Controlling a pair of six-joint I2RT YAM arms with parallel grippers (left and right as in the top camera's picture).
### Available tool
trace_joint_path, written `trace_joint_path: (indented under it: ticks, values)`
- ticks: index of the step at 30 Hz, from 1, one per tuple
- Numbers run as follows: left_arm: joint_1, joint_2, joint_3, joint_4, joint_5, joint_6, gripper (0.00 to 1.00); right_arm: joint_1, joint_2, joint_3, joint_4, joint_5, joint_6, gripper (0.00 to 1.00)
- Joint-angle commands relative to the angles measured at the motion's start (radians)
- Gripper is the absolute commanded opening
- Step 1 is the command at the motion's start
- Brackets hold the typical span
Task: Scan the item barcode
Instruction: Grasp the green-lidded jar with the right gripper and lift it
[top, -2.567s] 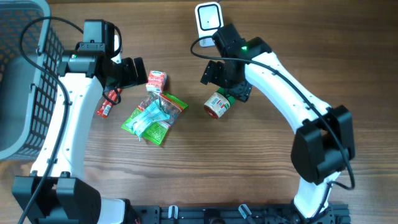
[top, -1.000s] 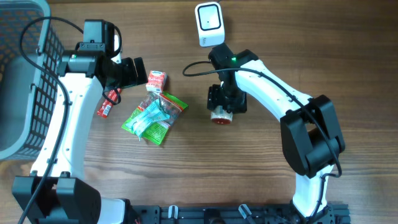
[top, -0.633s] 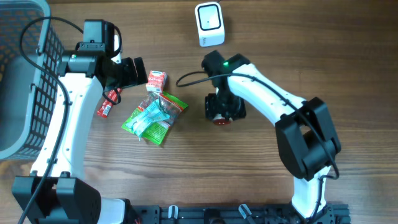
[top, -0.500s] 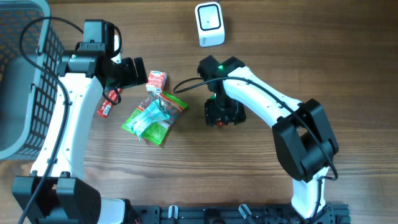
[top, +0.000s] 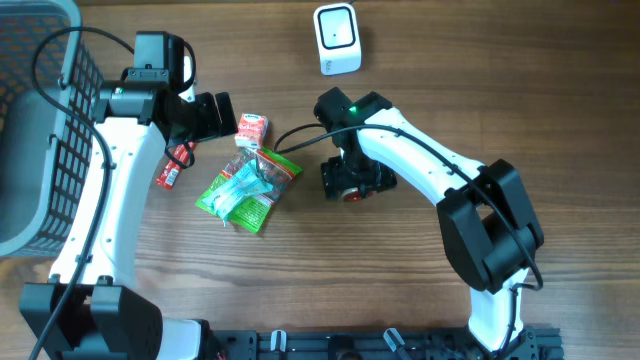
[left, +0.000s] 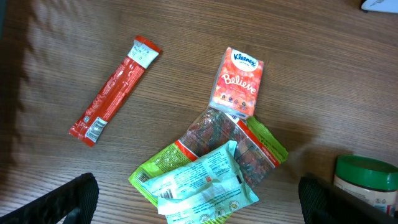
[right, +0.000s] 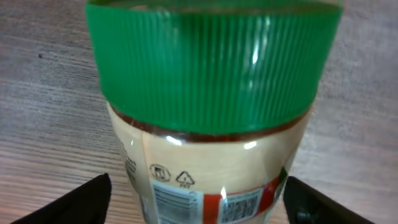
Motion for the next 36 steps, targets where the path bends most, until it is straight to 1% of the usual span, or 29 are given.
trace_joint_path:
  ticks: [1, 5, 10, 12, 14, 15, 24, 34, 36]
  values:
    - [-0.001, 0.001, 0.0, 0.002, -0.006, -0.002, 1.0, -0.003, 0.014, -0.005, 0.007, 0.081, -0.055, 0.91]
    - [-0.001, 0.001, 0.0, 0.002, -0.006, -0.002, 1.0, -0.004, 0.013, 0.01, -0.007, 0.138, -0.054, 0.91]
    - [-0.001, 0.001, 0.0, 0.002, -0.006, -0.002, 1.0, -0.004, 0.013, 0.079, -0.009, 0.141, -0.056, 0.94]
    - [-0.001, 0.001, 0.0, 0.002, -0.006, -0.003, 1.0, -0.004, 0.013, 0.106, -0.007, 0.141, -0.056, 0.94]
    - [-0.001, 0.001, 0.0, 0.002, -0.006, -0.002, 1.0, -0.004, 0.013, 0.117, 0.013, 0.141, -0.065, 0.97]
    - [-0.001, 0.001, 0.0, 0.002, -0.006, -0.003, 1.0, -0.004, 0.013, 0.117, 0.026, 0.141, -0.07, 1.0]
    - [-0.001, 0.001, 0.0, 0.002, -0.006, -0.003, 1.0, -0.004, 0.013, 0.089, 0.18, 0.137, -0.085, 0.99]
    - [-0.001, 0.001, 0.0, 0.002, -0.006, -0.003, 1.0, -0.004, 0.019, 0.066, 0.195, 0.137, -0.081, 0.99]
    - [-0.001, 0.001, 0.0, 0.002, -0.006, -0.003, 1.0, -0.004, 0.019, 0.051, 0.199, 0.137, -0.081, 0.96]
